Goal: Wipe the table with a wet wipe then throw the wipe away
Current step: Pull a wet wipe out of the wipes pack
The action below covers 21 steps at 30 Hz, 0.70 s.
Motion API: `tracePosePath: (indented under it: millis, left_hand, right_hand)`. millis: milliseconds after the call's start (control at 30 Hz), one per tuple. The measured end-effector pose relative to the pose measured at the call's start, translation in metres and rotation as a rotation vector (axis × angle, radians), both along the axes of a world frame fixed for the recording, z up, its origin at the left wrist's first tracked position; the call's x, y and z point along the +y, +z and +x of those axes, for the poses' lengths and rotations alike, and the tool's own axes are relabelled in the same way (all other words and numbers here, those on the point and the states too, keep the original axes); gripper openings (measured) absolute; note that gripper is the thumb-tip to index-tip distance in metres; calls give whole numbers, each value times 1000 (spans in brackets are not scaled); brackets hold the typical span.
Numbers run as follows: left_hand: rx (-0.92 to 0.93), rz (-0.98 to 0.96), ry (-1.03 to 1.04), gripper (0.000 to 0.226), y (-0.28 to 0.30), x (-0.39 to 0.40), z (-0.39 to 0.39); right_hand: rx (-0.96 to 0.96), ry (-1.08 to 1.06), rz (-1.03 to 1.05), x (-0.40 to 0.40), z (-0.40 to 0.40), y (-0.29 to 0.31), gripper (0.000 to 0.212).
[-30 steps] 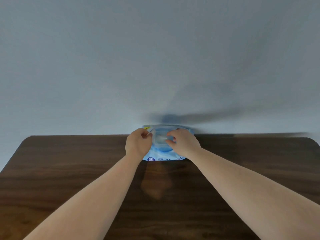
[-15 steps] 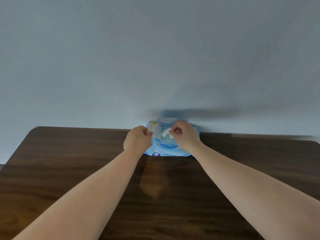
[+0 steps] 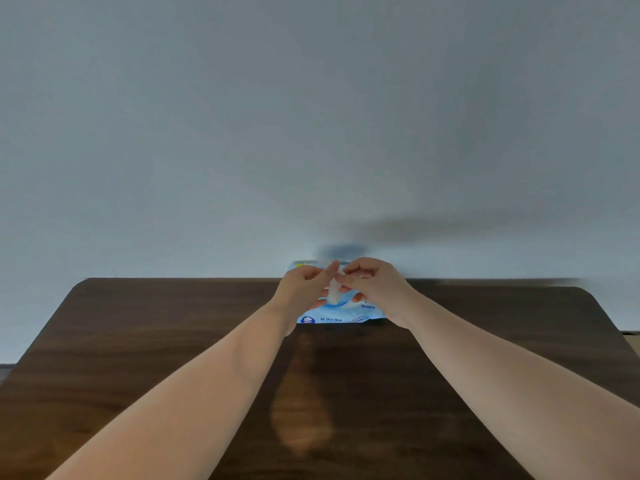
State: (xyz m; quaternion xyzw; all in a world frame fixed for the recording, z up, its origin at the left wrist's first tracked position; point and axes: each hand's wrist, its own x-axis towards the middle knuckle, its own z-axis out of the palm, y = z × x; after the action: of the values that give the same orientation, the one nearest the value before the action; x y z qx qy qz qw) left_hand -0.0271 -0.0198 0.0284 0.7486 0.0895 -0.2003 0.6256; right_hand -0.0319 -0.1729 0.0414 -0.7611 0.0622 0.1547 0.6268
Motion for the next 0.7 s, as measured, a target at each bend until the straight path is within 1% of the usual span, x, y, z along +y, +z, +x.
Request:
tracePosePath:
  millis: [67,133,233,300,367,467,533,567,633,700]
  left_hand:
    - [27,-54,76,36,1,2,-5]
    - [37,-87,155,26,1,8,-9]
    - [20,-46,180,15,1,18,-17]
    - [4,-16,189,13,1,23,-22]
    - [-21,27,195,14,0,30,-27]
    - [-25,53,190,15,-3,45,-33]
    - [-13,84,171,14,-2,52,-36]
    - [-12,120,154,13,-2,54,-38]
    - [-16,201,120,10,-1,57,-39]
    - [-34,252,88,11,0,59,-41]
  right_hand:
    - [3,54,-5,4,-6,4,9]
    - [8,63,24,7,-11,6,6]
    - [39,33,89,12,-18,5,8]
    - [53,13,54,17,-21,2,12]
    - [42,-82,26,21,-23,-1,13]
    - [29,-317,24,19,-24,-5,16]
    - [33,-380,-38,15,-26,-5,16]
    - [22,-373,-94,12,-27,-6,16]
    - [-43,-280,-244,10,-31,-5,15]
    - [-114,-193,-348,8,-34,-3,19]
